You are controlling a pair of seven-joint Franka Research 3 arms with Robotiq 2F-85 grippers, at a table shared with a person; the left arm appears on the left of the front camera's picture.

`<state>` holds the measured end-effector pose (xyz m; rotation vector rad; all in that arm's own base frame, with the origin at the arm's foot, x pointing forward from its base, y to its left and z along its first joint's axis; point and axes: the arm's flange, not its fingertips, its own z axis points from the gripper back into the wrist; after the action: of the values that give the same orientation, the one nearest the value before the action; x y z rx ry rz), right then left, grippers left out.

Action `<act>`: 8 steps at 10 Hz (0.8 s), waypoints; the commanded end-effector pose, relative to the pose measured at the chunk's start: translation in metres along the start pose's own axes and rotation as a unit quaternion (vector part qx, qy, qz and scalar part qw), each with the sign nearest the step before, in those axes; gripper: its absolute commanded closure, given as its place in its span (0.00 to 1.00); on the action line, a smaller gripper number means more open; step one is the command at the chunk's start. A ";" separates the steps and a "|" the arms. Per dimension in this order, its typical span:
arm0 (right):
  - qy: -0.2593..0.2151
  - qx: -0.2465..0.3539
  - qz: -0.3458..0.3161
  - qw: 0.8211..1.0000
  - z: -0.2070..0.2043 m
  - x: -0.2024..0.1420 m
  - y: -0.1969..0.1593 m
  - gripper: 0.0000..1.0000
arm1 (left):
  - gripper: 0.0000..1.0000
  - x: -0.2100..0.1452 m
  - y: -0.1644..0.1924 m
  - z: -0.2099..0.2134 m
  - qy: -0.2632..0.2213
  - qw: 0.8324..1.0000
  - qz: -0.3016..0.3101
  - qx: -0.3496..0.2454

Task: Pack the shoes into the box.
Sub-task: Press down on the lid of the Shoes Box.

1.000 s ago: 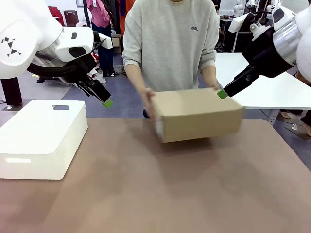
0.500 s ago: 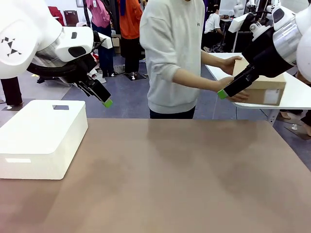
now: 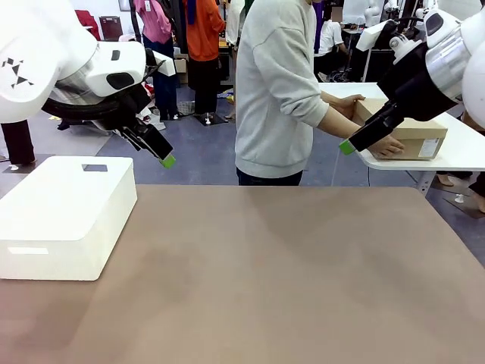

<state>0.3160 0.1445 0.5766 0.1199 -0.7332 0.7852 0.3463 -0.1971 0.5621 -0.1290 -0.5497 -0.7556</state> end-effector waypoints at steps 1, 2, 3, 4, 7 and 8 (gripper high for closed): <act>-0.003 -0.007 -0.008 1.000 0.000 0.005 0.000 0.00 | 0.00 -0.002 0.001 0.002 0.001 1.000 0.003 -0.002; -0.003 -0.007 -0.008 1.000 0.000 0.005 0.000 0.00 | 0.00 -0.002 0.001 0.002 0.001 1.000 0.003 -0.002; -0.003 -0.007 -0.008 1.000 0.000 0.005 0.000 0.00 | 0.00 -0.002 0.001 0.002 0.001 1.000 0.003 -0.002; -0.003 -0.007 -0.008 1.000 0.000 0.005 0.000 0.00 | 0.00 -0.002 0.001 0.002 0.001 1.000 0.003 -0.002; -0.003 -0.007 -0.008 1.000 0.000 0.005 0.000 0.00 | 0.00 -0.002 0.001 0.002 0.001 1.000 0.003 -0.002; -0.003 -0.007 -0.008 1.000 0.000 0.005 0.000 0.00 | 0.00 -0.002 0.001 0.002 0.001 1.000 0.003 -0.002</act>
<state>0.3160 0.1445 0.5766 0.1200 -0.7332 0.7852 0.3463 -0.1971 0.5621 -0.1290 -0.5498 -0.7556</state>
